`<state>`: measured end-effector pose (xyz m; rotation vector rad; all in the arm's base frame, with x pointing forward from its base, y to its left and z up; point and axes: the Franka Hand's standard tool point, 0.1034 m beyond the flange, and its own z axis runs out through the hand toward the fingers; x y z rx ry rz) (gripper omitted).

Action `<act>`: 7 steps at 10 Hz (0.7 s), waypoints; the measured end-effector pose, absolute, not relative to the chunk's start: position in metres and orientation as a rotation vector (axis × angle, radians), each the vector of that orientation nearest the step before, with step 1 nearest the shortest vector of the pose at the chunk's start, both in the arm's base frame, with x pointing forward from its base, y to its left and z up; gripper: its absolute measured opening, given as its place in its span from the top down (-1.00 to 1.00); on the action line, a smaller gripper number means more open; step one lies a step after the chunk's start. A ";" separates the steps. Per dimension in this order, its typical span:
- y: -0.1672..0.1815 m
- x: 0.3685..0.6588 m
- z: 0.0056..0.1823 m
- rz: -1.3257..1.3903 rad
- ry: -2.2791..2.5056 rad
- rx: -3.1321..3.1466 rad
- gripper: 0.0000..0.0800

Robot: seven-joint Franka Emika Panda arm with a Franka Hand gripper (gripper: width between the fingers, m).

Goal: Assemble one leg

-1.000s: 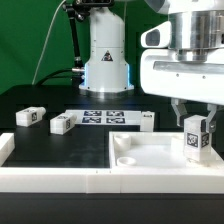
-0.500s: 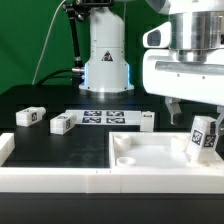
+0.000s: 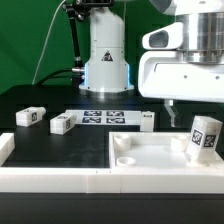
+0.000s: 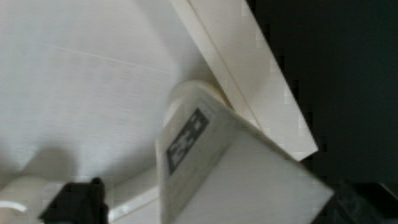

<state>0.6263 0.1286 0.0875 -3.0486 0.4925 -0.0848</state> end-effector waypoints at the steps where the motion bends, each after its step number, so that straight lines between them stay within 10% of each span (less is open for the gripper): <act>1: 0.132 0.627 0.088 -0.092 0.351 -3.079 -0.62; 7: 0.118 0.626 0.081 -0.102 -0.467 -3.096 -0.62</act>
Offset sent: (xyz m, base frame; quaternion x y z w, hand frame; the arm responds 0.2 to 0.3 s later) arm 0.0055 -0.0120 -0.0049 -0.0257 0.0127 -0.2130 0.9766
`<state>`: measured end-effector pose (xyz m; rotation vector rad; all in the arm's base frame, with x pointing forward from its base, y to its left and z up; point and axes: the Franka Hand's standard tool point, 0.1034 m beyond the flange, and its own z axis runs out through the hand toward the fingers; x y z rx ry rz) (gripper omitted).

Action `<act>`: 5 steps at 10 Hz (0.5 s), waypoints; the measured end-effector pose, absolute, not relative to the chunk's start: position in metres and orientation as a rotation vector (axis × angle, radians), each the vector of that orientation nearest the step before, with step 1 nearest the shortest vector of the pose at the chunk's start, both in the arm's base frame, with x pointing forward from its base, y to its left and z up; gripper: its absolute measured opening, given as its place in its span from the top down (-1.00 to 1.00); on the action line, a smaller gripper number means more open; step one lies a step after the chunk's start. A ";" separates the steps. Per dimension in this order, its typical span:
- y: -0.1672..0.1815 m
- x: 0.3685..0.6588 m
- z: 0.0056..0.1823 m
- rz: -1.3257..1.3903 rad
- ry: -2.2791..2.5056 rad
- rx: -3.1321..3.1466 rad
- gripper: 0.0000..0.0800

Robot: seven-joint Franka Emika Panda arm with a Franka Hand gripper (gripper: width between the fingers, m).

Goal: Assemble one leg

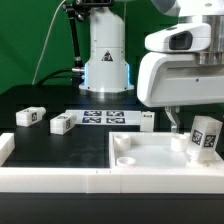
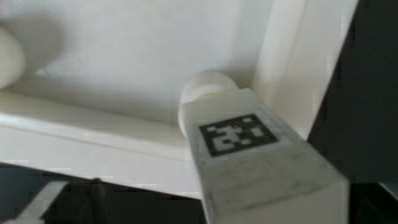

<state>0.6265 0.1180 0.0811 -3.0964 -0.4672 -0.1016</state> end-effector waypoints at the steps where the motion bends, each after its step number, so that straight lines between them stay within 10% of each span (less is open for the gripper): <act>1: 0.119 0.626 0.081 -0.101 -0.422 -3.100 -0.30; 5: 0.119 0.626 0.081 -0.100 -0.392 -3.102 0.27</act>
Offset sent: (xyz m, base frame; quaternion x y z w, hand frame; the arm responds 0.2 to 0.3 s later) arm 0.0000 0.0000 0.0000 0.0000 0.0000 0.0000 1.0000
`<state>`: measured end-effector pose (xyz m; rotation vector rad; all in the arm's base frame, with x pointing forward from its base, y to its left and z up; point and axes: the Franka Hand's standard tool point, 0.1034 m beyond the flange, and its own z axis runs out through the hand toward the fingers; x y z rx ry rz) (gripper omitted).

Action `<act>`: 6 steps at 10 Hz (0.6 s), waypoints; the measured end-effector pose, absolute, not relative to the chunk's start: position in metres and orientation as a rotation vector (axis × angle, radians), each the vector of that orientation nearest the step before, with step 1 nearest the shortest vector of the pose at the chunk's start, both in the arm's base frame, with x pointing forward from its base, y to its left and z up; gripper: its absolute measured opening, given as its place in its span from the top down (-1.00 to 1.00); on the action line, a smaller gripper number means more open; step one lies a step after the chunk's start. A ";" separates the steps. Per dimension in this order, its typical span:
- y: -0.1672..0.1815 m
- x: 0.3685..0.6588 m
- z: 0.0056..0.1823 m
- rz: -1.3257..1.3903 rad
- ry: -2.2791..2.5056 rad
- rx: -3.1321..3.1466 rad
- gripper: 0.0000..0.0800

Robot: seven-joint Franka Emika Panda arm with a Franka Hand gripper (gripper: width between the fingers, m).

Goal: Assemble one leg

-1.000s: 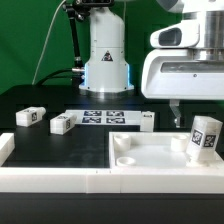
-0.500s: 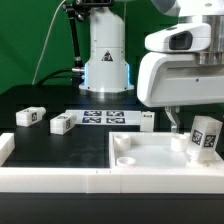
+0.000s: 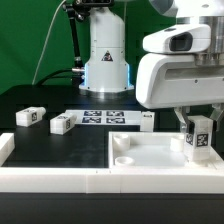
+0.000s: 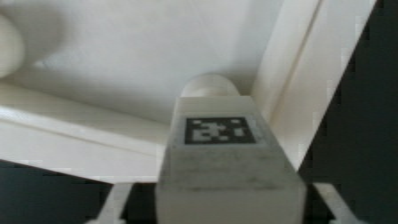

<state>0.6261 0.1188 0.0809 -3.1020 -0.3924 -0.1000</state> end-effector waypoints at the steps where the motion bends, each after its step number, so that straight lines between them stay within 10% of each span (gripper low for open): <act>1: 0.118 0.626 0.081 -0.099 -0.362 -3.104 0.27; 6: 0.119 0.625 0.080 -0.089 0.340 -3.071 0.27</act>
Offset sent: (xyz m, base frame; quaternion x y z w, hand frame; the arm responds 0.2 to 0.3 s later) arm -0.0046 0.0005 0.0014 0.0307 0.0015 0.3141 0.9489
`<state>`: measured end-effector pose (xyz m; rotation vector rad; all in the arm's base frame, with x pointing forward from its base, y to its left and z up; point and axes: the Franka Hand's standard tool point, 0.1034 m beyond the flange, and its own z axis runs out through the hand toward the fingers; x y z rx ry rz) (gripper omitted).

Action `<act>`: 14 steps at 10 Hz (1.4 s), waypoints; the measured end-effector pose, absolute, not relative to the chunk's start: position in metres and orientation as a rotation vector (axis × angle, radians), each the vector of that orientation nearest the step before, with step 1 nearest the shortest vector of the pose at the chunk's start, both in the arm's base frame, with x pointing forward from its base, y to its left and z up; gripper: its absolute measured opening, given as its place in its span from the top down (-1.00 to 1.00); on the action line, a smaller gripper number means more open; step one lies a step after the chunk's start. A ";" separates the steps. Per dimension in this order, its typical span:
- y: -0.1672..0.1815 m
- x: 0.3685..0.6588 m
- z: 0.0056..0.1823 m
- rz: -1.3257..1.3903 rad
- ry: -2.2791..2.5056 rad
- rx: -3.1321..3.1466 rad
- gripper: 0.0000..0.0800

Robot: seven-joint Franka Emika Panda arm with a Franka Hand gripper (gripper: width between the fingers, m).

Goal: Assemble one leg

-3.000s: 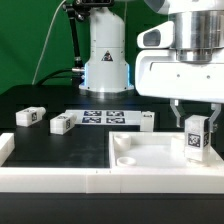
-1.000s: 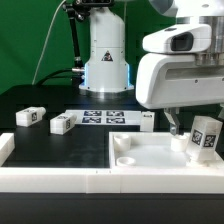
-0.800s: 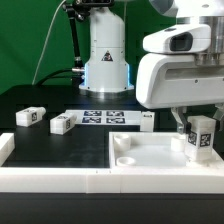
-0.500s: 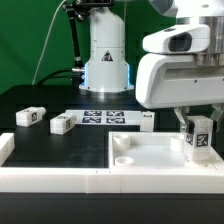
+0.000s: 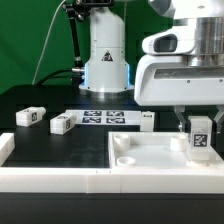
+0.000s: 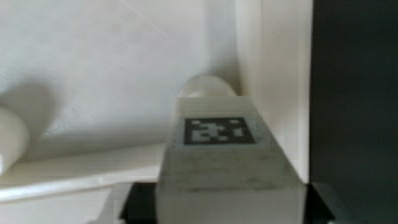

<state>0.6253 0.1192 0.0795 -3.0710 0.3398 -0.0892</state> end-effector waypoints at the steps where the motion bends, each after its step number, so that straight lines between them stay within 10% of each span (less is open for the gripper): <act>1: 0.119 0.625 0.079 -0.089 0.517 -3.043 0.27; 14: 0.119 0.623 0.077 -0.003 2.061 -2.232 0.14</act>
Offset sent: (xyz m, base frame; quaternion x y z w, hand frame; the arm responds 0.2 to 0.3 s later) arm 0.0005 -0.0025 -0.0089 -0.0100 0.0103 0.2021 0.9793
